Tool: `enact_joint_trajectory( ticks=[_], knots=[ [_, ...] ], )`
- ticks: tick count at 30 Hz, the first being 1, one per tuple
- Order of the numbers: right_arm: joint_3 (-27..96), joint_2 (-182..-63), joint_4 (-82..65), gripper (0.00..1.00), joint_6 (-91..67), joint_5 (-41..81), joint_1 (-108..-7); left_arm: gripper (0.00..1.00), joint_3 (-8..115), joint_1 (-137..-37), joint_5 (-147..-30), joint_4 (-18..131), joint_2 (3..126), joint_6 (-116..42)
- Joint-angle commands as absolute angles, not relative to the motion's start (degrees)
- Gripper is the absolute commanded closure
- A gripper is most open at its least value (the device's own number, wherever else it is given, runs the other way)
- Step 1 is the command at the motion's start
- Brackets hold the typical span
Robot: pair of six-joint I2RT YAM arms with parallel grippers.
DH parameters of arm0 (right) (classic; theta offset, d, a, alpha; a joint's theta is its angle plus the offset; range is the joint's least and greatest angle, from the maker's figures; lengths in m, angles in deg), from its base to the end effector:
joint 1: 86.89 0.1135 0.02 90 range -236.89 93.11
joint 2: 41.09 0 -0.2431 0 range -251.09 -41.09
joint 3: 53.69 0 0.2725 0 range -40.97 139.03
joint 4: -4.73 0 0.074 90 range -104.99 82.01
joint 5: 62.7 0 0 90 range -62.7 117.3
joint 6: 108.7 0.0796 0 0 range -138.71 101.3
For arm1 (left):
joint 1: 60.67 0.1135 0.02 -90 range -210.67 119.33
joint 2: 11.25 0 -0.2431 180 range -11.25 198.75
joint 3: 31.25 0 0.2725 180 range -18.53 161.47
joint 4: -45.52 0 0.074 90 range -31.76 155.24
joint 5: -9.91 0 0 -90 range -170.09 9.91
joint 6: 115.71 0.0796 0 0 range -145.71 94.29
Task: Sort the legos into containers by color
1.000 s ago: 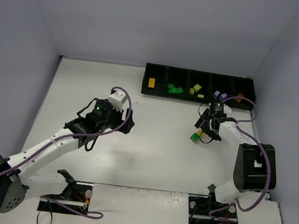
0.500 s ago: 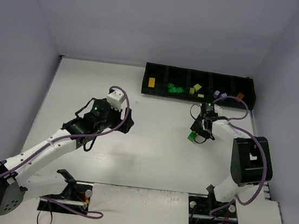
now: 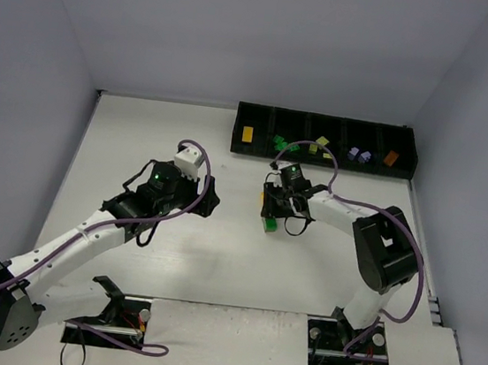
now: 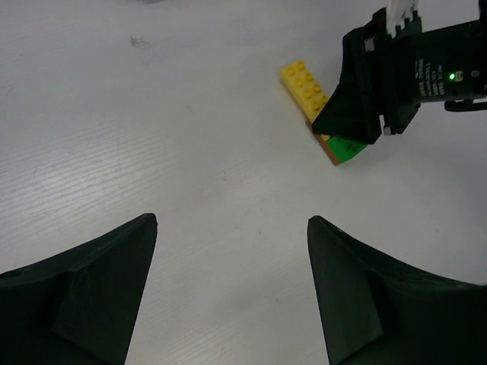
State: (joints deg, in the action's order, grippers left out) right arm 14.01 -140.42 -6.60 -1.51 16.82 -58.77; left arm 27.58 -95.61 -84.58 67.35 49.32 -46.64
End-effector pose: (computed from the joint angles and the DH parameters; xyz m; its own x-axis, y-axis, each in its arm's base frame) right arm 0.3485 0.2026 0.1067 -0.7459 -0.0691 -0.6625 -0.3773 0.8635 0.3347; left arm 0.2534 -0.1846 0.2556 -0.5311 -0.0634 -0.8449 0.4711 0.8067 -0.3567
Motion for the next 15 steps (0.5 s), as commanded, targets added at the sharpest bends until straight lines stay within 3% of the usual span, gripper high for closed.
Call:
enact_joint_trajectory(
  ticks=[1,15],
  knots=[
    [15.55,-140.76,-3.95,1.00,-8.86,8.59,-55.87,0.27,27.62,-95.82,-85.28,63.78,49.39,-48.56],
    [11.76,-133.91,4.40,0.99,-17.38,-5.65,-54.37,0.27,29.46,-93.89,-87.73,57.47,54.57,-59.28]
  ],
)
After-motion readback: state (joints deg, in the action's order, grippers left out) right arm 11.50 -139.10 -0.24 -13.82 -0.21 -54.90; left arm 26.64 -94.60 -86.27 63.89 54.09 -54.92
